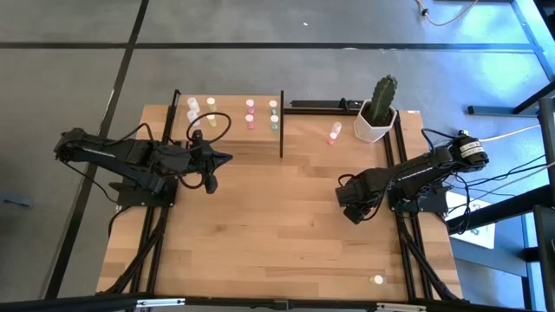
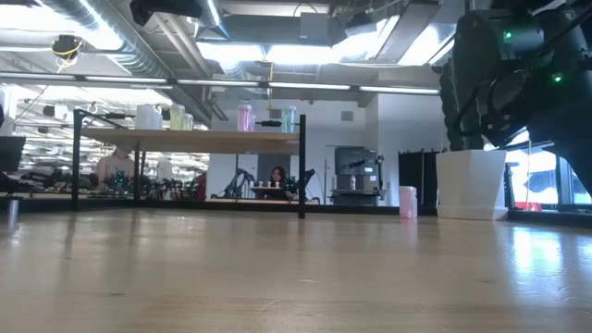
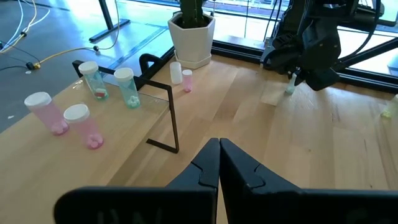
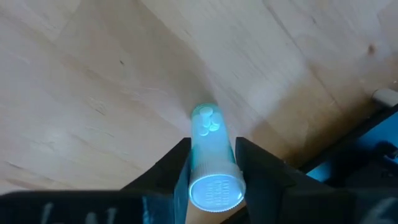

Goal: Pick and place medicine bottles onto shelf by color
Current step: Put the green pill bottle on the shelf and align it with the other green pill bottles

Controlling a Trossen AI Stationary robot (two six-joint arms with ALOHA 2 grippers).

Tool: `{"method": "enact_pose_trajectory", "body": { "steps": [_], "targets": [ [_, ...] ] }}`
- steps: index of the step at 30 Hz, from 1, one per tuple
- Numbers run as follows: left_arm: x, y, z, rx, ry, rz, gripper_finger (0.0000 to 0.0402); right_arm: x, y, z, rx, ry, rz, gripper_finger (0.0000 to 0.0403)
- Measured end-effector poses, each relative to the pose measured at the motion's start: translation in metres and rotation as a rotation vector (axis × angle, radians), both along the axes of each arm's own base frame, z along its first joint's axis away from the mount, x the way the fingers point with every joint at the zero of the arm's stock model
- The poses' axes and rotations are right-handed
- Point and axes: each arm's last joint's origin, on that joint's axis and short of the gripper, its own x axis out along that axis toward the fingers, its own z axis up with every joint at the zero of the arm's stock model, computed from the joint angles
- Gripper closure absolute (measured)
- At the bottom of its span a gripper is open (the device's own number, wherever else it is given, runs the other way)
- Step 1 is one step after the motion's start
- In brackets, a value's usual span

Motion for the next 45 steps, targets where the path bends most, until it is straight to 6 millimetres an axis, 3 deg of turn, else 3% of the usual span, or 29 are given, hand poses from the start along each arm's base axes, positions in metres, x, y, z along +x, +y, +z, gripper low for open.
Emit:
{"method": "enact_pose_trajectory", "body": {
  "steps": [11, 20, 29, 39, 45],
  "targets": [
    [0.000, 0.000, 0.000, 0.003, 0.000, 0.005, 0.0401, 0.010, 0.002, 0.011, -0.003, -0.054, -0.024, 0.0287],
    [0.000, 0.000, 0.000, 0.003, 0.000, 0.005, 0.0401, 0.046, -0.008, 0.062, 0.025, -0.265, -0.022, 0.0289],
    [0.000, 0.000, 0.000, 0.003, 0.000, 0.006, 0.0401, 0.091, -0.017, 0.110, 0.036, -0.353, 0.172, 0.0288],
    [0.000, 0.000, 0.000, 0.003, 0.000, 0.006, 0.0401, 0.166, -0.033, 0.103, 0.060, -0.267, 0.411, 0.0287],
    [-0.001, 0.000, -0.001, 0.005, 0.011, 0.006, 0.0401, 0.206, -0.040, 0.082, 0.064, -0.260, 0.537, 0.0287]
  ]
}}
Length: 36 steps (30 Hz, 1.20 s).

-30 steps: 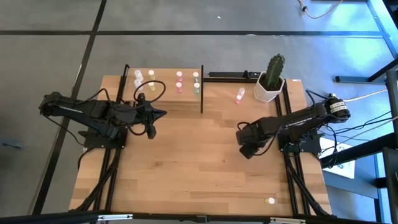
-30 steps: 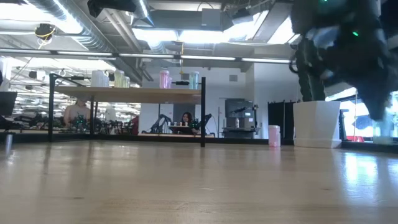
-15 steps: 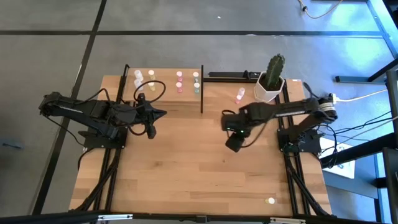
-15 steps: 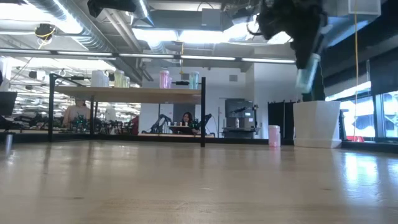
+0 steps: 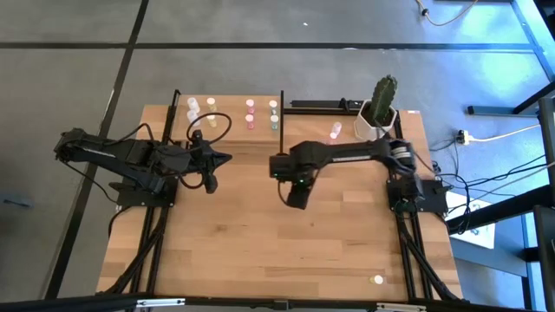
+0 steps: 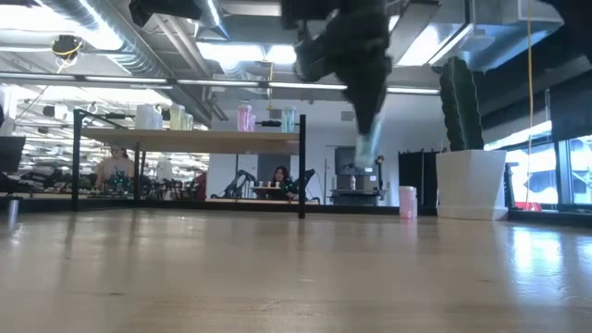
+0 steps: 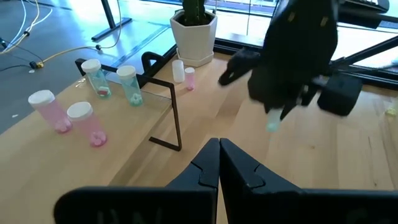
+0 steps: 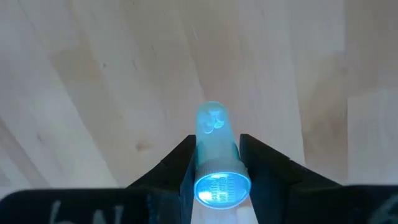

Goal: Pick and place medicine bottles onto shelf by color
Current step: Put the green pill bottle on the shelf and align it with the other green pill bottles

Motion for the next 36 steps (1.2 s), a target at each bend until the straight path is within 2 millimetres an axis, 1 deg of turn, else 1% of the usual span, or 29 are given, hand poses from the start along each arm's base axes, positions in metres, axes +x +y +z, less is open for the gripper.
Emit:
{"method": "enact_pose_trajectory", "body": {
  "steps": [6, 10, 13, 18, 25, 36],
  "targets": [
    [0.000, 0.000, 0.000, 0.000, 0.004, 0.000, 0.0401, 0.025, -0.002, -0.027, -0.008, 0.008, 0.095, 0.0286],
    [0.000, 0.000, 0.000, 0.000, 0.004, 0.000, 0.0401, 0.031, -0.004, -0.046, -0.053, 0.051, 0.122, 0.0286],
    [0.000, 0.000, 0.000, 0.000, 0.003, 0.000, 0.0400, 0.032, -0.005, -0.055, -0.082, 0.080, 0.131, 0.0286],
    [0.000, 0.000, 0.000, -0.001, 0.003, 0.001, 0.0401, 0.034, -0.005, -0.058, -0.095, 0.077, 0.182, 0.0286],
    [0.000, 0.000, 0.000, -0.002, 0.003, 0.001, 0.0401, 0.040, -0.005, -0.060, -0.102, 0.014, 0.230, 0.0286],
    [0.000, 0.000, 0.000, -0.002, 0.002, 0.001, 0.0401, 0.041, -0.011, -0.062, -0.111, 0.016, 0.216, 0.0286]
  ]
}}
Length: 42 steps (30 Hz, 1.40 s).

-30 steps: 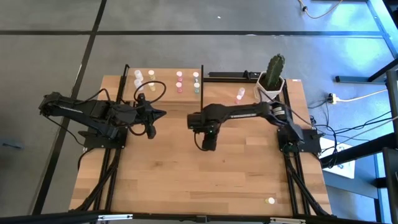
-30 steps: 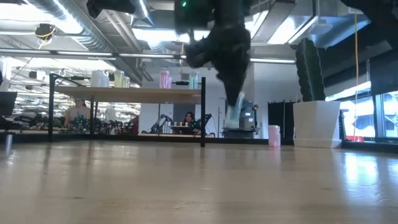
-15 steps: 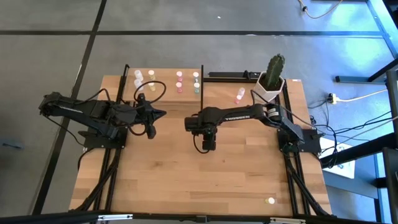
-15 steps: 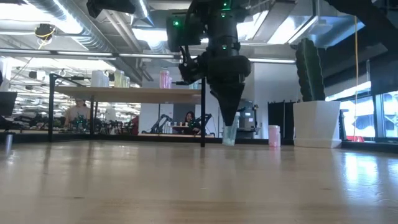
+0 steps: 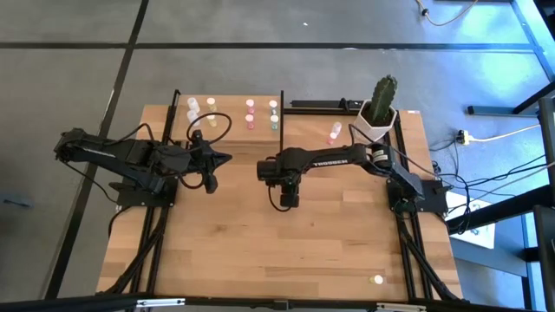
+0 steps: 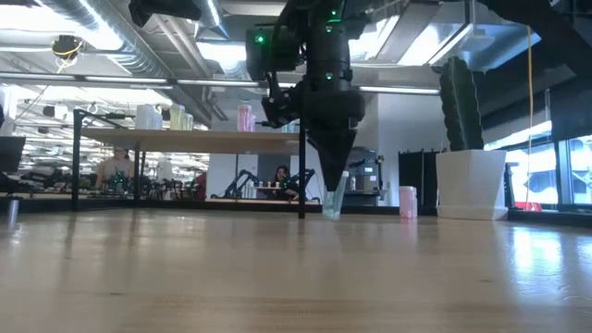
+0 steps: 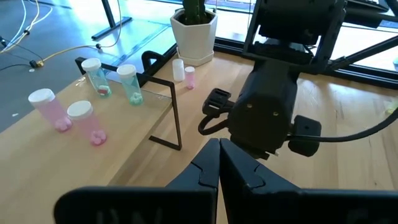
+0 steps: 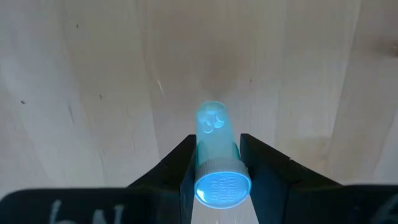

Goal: Pick and place medicine bottles onto shelf by color
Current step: Put the green pill bottle on the shelf and align it with the other green pill bottles

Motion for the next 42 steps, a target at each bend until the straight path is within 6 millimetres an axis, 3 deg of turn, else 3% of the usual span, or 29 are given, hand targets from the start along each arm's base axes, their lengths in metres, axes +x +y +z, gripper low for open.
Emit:
{"method": "enact_pose_trajectory", "body": {
  "steps": [10, 23, 33, 42],
  "targets": [
    [0.000, 0.000, 0.000, 0.000, 0.000, 0.000, 0.0400, 0.002, 0.000, 0.000, 0.002, -0.021, -0.005, 0.0283],
    [0.000, 0.000, 0.000, 0.001, 0.000, 0.000, 0.0401, 0.004, 0.000, 0.000, 0.002, -0.044, -0.006, 0.0241],
    [0.000, 0.000, 0.000, 0.001, 0.001, 0.000, 0.0400, 0.004, -0.003, 0.000, 0.002, -0.045, -0.010, 0.0235],
    [0.000, 0.000, 0.000, 0.003, 0.001, -0.001, 0.0401, 0.006, -0.015, 0.024, 0.083, -0.059, -0.018, 0.0235]
  ]
}}
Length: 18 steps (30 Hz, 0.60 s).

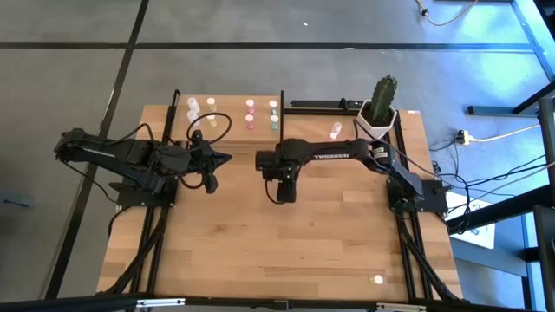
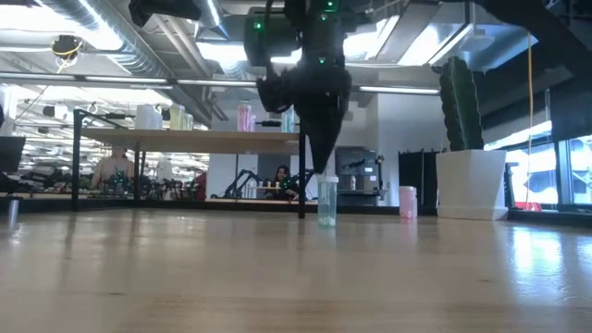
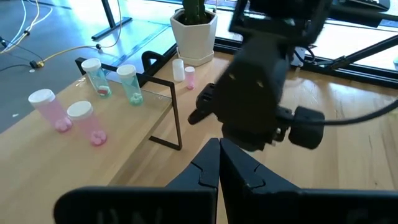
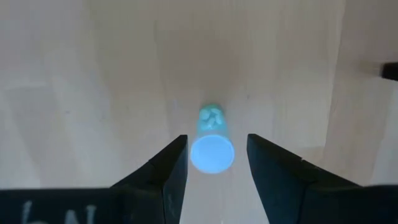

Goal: Pick and place medicine bottles onto shelf by color
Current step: Put the green pill bottle on the shelf and align it with the other green pill bottles

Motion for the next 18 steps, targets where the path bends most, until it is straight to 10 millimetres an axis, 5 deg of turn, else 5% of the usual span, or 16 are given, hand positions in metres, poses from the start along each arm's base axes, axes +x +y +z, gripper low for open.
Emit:
{"method": "enact_pose_trajectory", "body": {
  "steps": [9, 18],
  "targets": [
    [0.000, 0.000, 0.000, 0.000, 0.000, -0.001, 0.0401, 0.000, -0.005, 0.027, 0.052, -0.018, 0.021, 0.0235],
    [0.000, 0.000, 0.000, 0.001, 0.001, 0.000, 0.0400, -0.003, 0.000, 0.028, 0.129, 0.011, 0.001, 0.0235]
  ]
}}
